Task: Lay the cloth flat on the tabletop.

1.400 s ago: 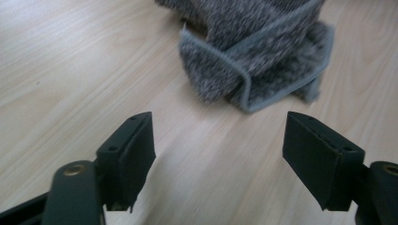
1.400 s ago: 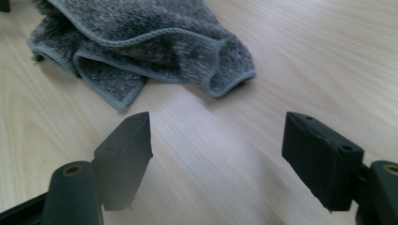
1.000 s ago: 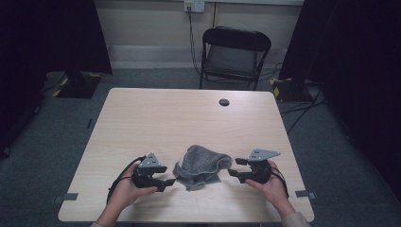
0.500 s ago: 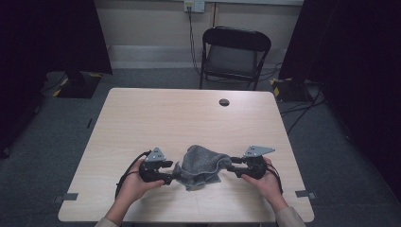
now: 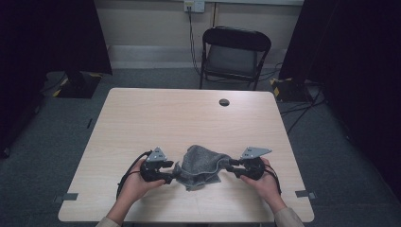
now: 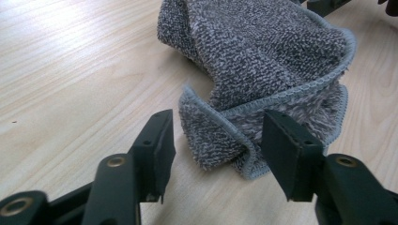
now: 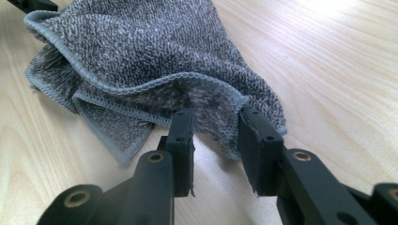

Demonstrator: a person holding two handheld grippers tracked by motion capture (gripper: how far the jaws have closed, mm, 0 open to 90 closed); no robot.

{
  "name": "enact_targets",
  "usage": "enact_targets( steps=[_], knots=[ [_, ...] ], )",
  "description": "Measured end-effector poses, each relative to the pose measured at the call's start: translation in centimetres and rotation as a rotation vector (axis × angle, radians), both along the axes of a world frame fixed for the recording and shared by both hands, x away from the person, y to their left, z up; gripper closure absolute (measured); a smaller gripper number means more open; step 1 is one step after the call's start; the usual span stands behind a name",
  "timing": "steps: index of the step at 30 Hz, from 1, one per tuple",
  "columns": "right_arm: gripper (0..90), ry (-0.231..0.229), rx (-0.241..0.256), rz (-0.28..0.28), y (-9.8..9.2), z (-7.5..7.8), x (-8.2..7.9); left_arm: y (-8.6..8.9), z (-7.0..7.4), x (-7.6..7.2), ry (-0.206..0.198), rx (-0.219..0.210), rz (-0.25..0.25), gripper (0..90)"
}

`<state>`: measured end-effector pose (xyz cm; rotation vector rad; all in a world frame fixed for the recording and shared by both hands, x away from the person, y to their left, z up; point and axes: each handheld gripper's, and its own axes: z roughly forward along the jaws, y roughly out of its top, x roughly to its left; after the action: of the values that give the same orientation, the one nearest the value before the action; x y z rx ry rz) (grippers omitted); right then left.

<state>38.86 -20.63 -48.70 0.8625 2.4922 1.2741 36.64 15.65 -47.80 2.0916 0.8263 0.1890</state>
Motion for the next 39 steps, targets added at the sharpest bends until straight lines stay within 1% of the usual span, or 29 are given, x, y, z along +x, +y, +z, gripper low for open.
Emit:
enact_targets(
  steps=[2, 4, 7, 9, 12, 13, 16, 18, 20, 22, 25, 28, 32, 37, 39],
  knots=[
    [68.4, -0.003, -0.003, 0.0, 0.04, -0.01, 0.03, 0.0, -0.1, 0.04, -0.005, 0.012, 0.005, 43.4],
    [68.5, 0.003, 0.003, 0.0, 0.06, -0.07, 0.08, 0.0, -0.27, 0.08, 0.007, -0.01, 0.01, 43.9],
    [69.2, 0.01, 0.003, 0.002, 0.08, -0.23, 0.1, -0.05, -0.26, 0.12, -0.002, -0.004, 0.012, 45.5],
    [69.8, 0.012, 0.002, 0.001, 0.09, -0.35, 0.11, -0.13, -0.24, 0.13, 0.0, -0.004, 0.011, 46.2],
    [71.4, 0.017, -0.004, -0.004, 0.09, -0.51, 0.13, -0.22, -0.31, 0.13, -0.003, 0.002, -0.001, 50.3],
    [71.9, 0.016, -0.005, 0.0, 0.09, -0.55, 0.13, -0.23, -0.35, 0.15, -0.004, 0.006, -0.014, 52.3],
    [73.0, 0.021, -0.002, 0.001, 0.05, -0.58, 0.15, -0.29, -0.36, 0.12, -0.001, 0.013, -0.031, 57.7],
    [73.8, 0.025, 0.008, 0.004, 0.02, -0.57, 0.13, -0.26, -0.29, 0.11, -0.009, 0.021, -0.036, 61.3],
    [75.4, 0.025, 0.006, 0.007, -0.01, -0.59, 0.12, -0.18, -0.22, 0.1, -0.012, 0.023, -0.04, 64.9],
    [75.8, 0.024, 0.006, 0.0, -0.03, -0.64, 0.14, -0.16, -0.21, 0.07, -0.01, 0.018, -0.042, 67.3],
    [78.2, 0.033, 0.02, -0.009, 0.02, -0.76, 0.23, -0.07, -0.15, 0.04, -0.009, 0.026, -0.041, 71.1],
    [81.7, 0.037, 0.012, -0.015, 0.15, -0.93, 0.27, 0.12, -0.03, 0.06, -0.009, 0.039, -0.037, 75.4],
    [84.7, 0.037, 0.016, -0.013, 0.18, -0.97, 0.33, 0.26, 0.0, 0.04, 0.0, 0.033, -0.031, 78.4],
    [87.1, 0.044, 0.02, -0.012, 0.13, -0.91, 0.28, 0.48, 0.15, -0.04, 0.002, 0.048, -0.029, 83.2],
    [87.5, 0.046, 0.022, -0.014, 0.03, -0.87, 0.25, 0.6, 0.29, -0.13, -0.002, 0.053, -0.039, 84.2]
  ],
)
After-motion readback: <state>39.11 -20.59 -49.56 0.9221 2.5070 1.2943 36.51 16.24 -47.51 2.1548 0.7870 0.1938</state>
